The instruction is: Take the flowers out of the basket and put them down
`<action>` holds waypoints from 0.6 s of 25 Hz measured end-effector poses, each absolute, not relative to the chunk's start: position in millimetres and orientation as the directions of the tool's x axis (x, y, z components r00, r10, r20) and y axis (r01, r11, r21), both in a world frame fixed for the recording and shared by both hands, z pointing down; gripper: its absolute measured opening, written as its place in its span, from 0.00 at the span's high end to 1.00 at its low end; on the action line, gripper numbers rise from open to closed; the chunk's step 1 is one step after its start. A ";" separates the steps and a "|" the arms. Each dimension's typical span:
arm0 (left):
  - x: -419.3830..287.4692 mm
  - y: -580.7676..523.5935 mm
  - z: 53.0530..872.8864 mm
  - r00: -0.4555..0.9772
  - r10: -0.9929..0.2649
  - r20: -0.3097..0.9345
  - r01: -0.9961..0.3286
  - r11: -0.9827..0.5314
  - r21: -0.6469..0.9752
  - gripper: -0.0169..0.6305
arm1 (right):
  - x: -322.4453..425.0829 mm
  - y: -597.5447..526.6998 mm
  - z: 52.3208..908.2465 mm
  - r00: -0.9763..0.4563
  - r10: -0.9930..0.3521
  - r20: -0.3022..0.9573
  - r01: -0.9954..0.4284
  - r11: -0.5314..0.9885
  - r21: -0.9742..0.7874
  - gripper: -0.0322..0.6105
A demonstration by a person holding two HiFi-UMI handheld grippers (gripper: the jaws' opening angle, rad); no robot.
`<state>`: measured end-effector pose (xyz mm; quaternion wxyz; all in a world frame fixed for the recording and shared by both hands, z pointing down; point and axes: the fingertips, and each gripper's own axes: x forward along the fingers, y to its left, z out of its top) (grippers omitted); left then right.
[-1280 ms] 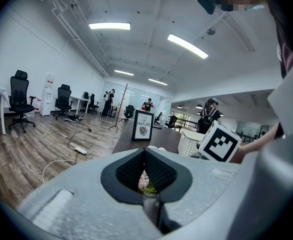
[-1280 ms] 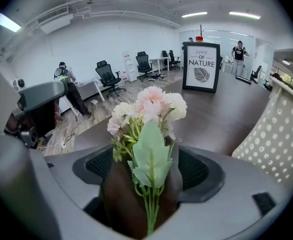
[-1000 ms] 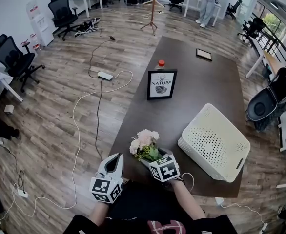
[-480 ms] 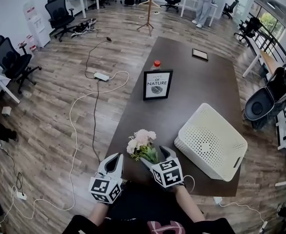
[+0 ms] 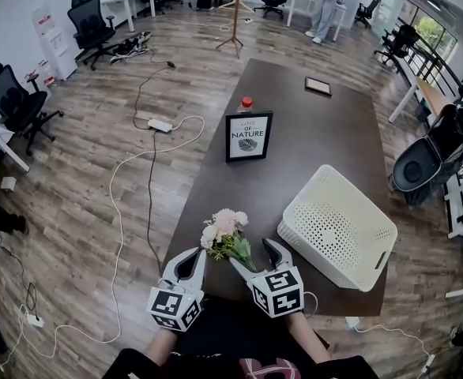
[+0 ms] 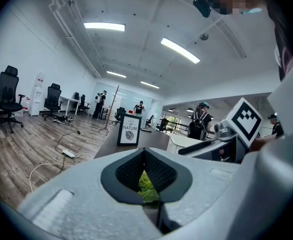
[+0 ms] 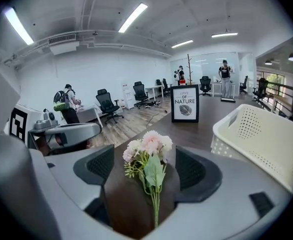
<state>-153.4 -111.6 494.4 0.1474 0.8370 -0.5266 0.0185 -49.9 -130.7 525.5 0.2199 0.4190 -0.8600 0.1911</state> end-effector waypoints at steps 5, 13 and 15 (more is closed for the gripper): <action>-143.4 -111.0 489.6 0.456 -0.872 0.179 -0.882 -0.416 0.221 0.96 | -42.2 -127.5 516.1 -0.550 -0.661 0.511 -0.810 0.570 -0.135 0.37; -127.0 -112.6 480.4 0.484 -0.861 0.158 -0.869 -0.451 0.204 0.96 | -27.4 -121.4 506.4 -0.521 -0.708 0.477 -0.833 0.542 -0.106 0.47; -122.5 -112.6 479.0 0.491 -0.857 0.154 -0.865 -0.459 0.204 0.96 | -25.5 -120.7 505.1 -0.518 -0.709 0.478 -0.834 0.543 -0.098 0.48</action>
